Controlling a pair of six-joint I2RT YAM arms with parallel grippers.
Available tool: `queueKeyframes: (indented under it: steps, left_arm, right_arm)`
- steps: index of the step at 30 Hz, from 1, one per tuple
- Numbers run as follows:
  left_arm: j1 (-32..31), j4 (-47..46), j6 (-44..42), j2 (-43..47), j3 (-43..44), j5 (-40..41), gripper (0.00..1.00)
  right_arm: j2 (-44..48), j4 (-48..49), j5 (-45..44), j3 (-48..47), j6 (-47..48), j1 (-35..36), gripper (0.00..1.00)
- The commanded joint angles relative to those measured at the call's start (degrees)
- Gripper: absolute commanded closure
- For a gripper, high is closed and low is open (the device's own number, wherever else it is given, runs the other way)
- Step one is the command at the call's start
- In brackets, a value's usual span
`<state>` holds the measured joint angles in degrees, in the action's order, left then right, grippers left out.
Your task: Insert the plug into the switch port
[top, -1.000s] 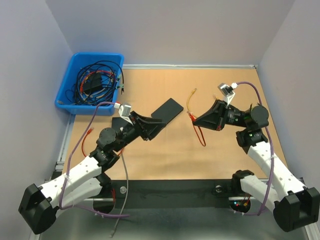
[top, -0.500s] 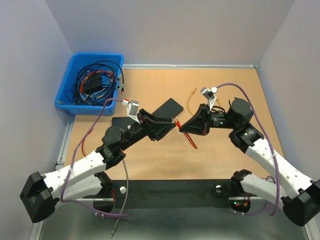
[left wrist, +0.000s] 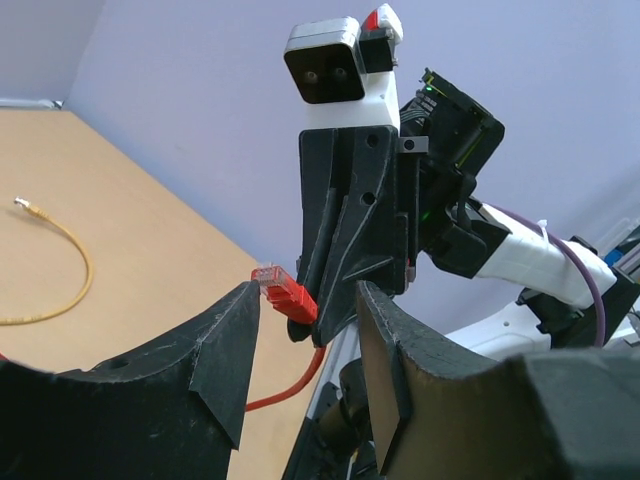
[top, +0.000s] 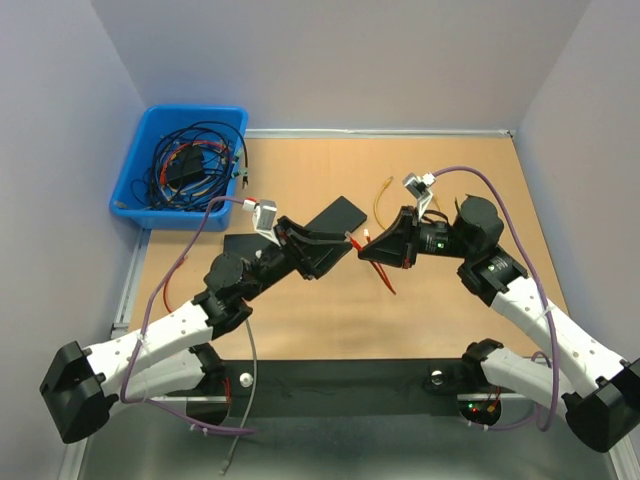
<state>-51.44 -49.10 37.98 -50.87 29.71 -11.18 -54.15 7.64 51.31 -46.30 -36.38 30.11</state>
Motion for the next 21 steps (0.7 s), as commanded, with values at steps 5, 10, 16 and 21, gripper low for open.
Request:
queueKeyframes:
  steps: [5,10,16,21]
  left_arm:
    - [-0.59,-3.90,-0.54,-1.16,3.07,2.74,0.45]
    - [-0.59,-3.90,-0.18,-1.42,2.63,3.97,0.45]
    - [-0.59,-5.91,0.34,-0.81,1.67,4.68,0.45]
    - [-0.68,-8.81,1.13,-2.47,1.84,2.22,0.49]
  right_arm:
    - [0.71,0.71,0.55,-3.18,1.14,0.57,1.00]
    - [0.89,0.71,1.07,-3.79,0.87,0.65,1.00]
    - [0.45,0.80,2.12,-3.62,0.70,0.57,1.00]
    - [-0.16,0.80,2.48,-3.09,0.61,0.65,1.00]
